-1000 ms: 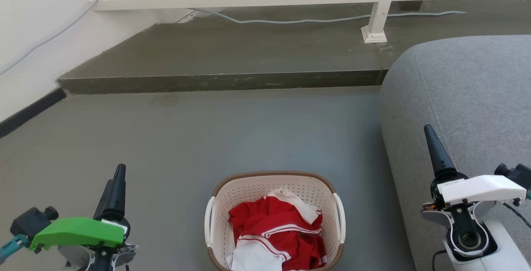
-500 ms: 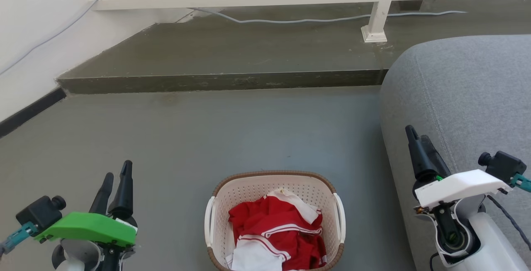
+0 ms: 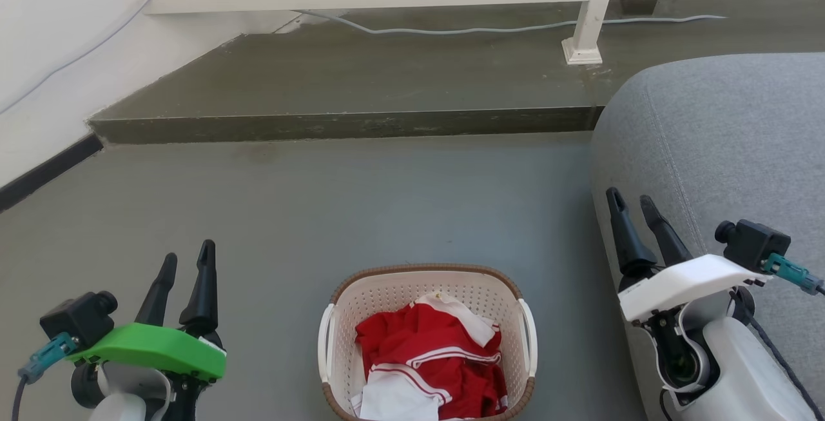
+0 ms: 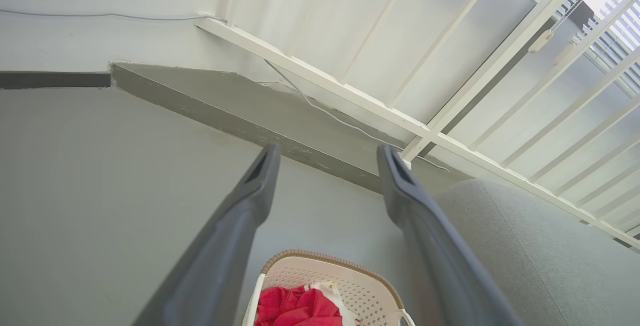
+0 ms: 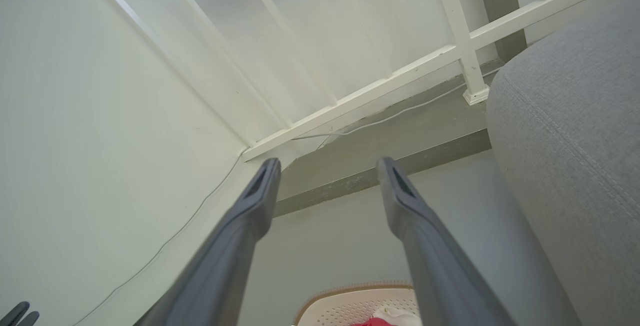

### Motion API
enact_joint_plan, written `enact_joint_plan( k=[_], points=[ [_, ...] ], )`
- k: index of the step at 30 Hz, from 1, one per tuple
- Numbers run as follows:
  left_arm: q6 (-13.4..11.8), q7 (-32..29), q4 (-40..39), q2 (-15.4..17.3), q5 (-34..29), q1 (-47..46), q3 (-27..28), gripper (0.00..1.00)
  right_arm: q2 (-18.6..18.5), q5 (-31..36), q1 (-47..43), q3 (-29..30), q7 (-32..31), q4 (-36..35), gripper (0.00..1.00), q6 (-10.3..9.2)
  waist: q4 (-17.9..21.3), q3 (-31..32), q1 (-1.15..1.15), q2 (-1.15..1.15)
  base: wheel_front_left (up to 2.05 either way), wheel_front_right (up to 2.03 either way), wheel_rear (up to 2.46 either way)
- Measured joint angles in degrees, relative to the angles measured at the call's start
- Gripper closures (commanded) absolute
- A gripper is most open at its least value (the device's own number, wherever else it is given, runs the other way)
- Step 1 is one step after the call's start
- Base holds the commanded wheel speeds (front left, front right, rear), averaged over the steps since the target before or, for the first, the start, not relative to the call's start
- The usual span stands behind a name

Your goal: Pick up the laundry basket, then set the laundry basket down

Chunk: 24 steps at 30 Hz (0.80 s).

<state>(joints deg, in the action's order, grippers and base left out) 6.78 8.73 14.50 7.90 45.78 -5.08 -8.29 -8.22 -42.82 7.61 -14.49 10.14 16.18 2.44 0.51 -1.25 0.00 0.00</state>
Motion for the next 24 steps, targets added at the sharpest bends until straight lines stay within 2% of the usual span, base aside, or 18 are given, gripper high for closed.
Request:
enact_joint_plan(
  k=[24],
  points=[
    [0.1,4.9,0.0,-0.4,-16.8,-0.8,-1.6,0.0,1.2,19.4,2.7,-2.6,3.5,1.5,0.0,-0.63,0.2,0.4,0.0,0.0,0.0,0.0,0.0]
  ],
)
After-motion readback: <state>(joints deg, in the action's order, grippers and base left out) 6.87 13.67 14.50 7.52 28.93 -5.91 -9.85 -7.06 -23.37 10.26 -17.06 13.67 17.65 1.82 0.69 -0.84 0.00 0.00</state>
